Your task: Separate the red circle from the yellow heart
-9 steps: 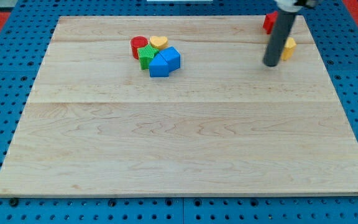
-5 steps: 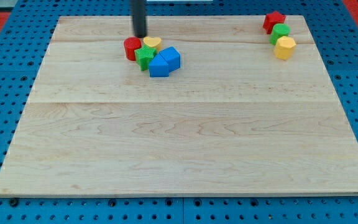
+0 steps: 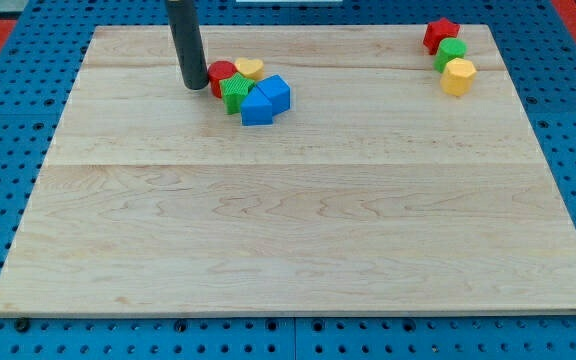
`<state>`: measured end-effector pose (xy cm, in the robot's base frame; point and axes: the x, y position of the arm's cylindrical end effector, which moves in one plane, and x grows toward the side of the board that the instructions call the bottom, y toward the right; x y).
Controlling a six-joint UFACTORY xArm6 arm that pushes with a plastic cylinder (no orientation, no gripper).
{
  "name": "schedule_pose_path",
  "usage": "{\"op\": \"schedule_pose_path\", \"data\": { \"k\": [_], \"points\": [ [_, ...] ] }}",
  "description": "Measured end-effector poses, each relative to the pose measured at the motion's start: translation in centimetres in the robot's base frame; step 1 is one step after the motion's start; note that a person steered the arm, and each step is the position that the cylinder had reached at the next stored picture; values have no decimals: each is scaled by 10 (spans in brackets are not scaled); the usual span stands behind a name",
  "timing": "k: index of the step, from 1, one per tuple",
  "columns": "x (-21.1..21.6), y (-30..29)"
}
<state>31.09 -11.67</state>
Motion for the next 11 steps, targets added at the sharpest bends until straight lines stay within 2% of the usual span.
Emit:
{"op": "schedule_pose_path", "data": {
  "k": [2, 3, 4, 5, 8, 10, 11],
  "points": [
    [-58, 27],
    [-64, 39],
    [-61, -6],
    [-44, -7],
    [-45, 53],
    [-23, 161],
    [-19, 171]
  ]
}}
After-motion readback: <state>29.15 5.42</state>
